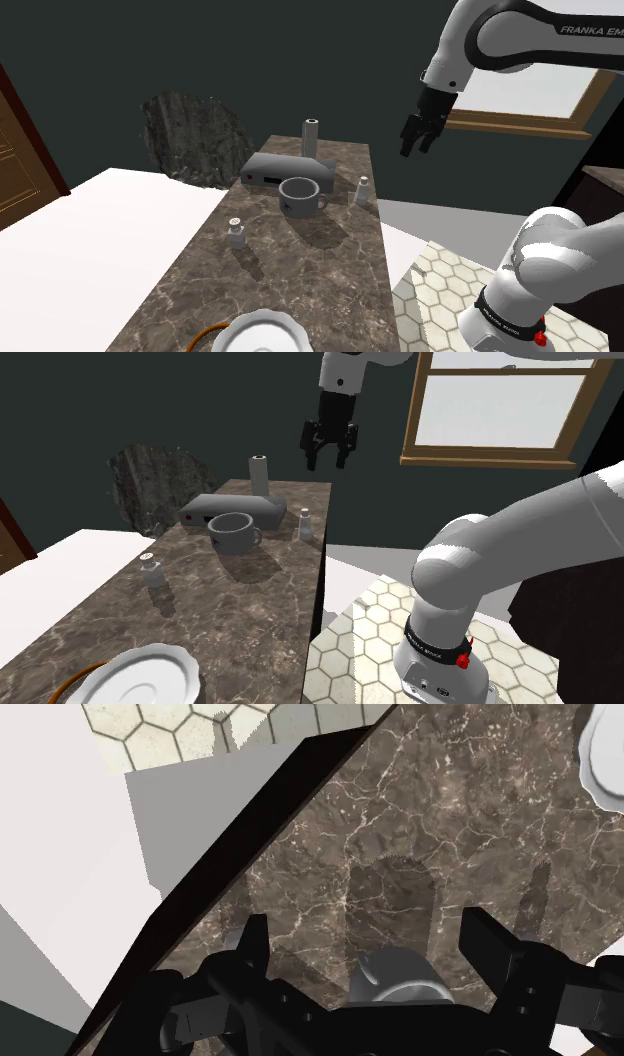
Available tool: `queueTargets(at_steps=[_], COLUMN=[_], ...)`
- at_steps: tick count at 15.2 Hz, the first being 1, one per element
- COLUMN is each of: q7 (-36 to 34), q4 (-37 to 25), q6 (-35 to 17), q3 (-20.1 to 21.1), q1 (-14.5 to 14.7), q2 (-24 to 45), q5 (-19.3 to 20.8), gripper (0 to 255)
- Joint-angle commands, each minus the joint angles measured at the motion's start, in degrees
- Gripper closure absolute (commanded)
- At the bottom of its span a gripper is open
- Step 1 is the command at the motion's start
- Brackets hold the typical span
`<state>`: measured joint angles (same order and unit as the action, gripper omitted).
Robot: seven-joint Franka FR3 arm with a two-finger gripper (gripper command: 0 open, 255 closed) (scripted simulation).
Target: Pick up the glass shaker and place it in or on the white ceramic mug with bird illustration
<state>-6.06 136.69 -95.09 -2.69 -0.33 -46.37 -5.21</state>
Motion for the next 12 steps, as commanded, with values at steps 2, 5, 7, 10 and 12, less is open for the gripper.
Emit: queueTargets(at_steps=[2, 5, 7, 10, 12], q7=[0.44, 1.63, 2.31, 3.19, 3.67], q4=[0.17, 0.25, -0.05, -1.04, -2.06], q6=[-1.55, -6.13, -9.08, -13.28, -15.9], q3=[-0.13, -0.55, -0.83, -1.24, -1.51], q1=[-0.15, -0.6, -0.92, -1.44, -1.81], q2=[1.67, 6.97, 10.73, 16.64, 20.72], q5=[0.53, 2.11, 3.14, 4.65, 5.64], gripper=[0, 0, 0, 0, 0])
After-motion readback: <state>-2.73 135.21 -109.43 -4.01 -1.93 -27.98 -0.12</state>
